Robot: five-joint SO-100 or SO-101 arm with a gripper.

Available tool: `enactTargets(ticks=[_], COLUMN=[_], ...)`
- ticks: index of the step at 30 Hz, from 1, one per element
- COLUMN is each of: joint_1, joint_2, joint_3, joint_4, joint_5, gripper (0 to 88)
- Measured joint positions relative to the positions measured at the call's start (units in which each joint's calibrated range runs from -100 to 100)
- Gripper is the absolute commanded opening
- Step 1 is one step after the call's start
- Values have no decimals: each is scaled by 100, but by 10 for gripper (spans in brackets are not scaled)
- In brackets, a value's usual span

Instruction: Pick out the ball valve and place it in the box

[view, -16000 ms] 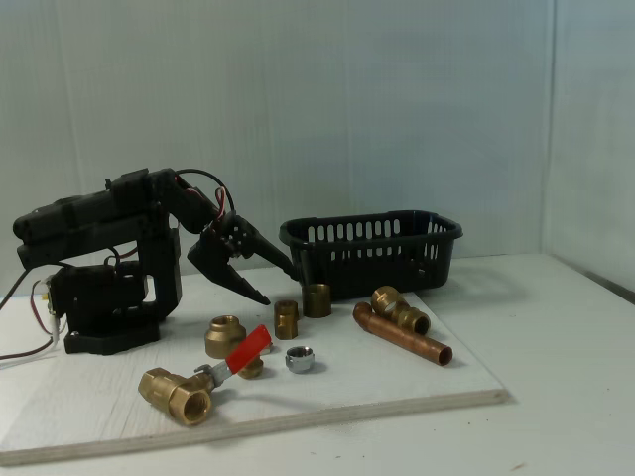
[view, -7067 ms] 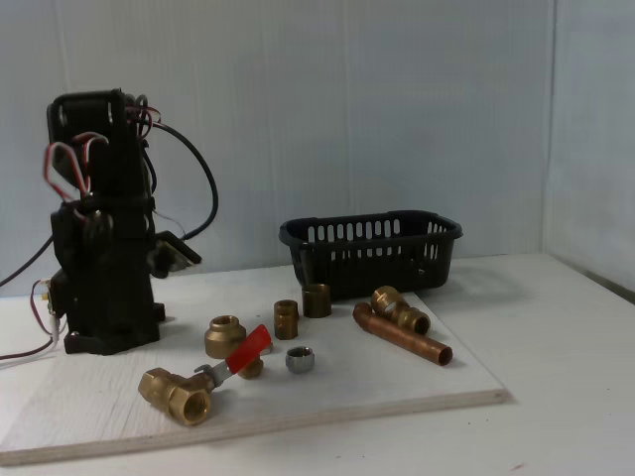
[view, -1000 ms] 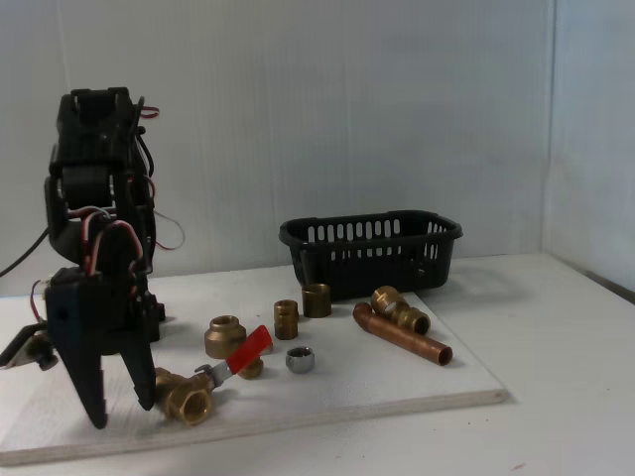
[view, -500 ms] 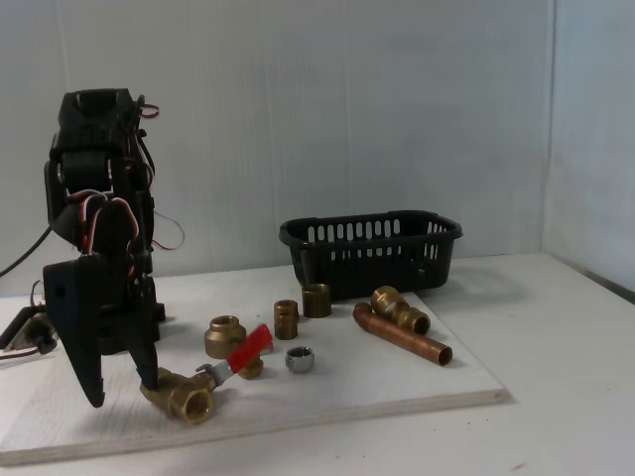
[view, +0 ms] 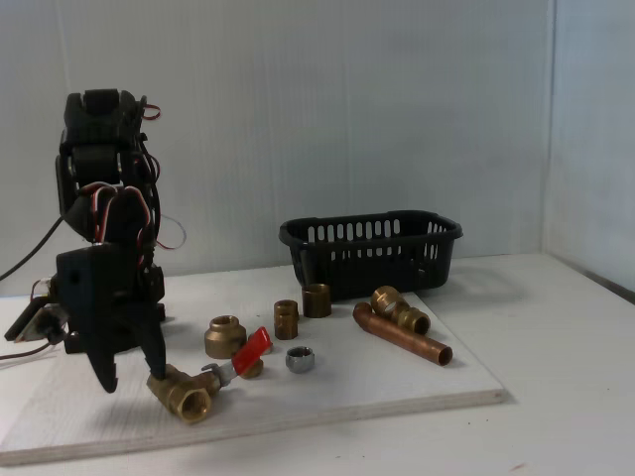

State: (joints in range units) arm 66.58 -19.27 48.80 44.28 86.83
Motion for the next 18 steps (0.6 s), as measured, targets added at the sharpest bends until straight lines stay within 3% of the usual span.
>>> enactTargets(ticks=[18], joint_1=[-215], joint_2=[-330], joint_3=[9], joint_4=[9], joint_5=[0], gripper=[281])
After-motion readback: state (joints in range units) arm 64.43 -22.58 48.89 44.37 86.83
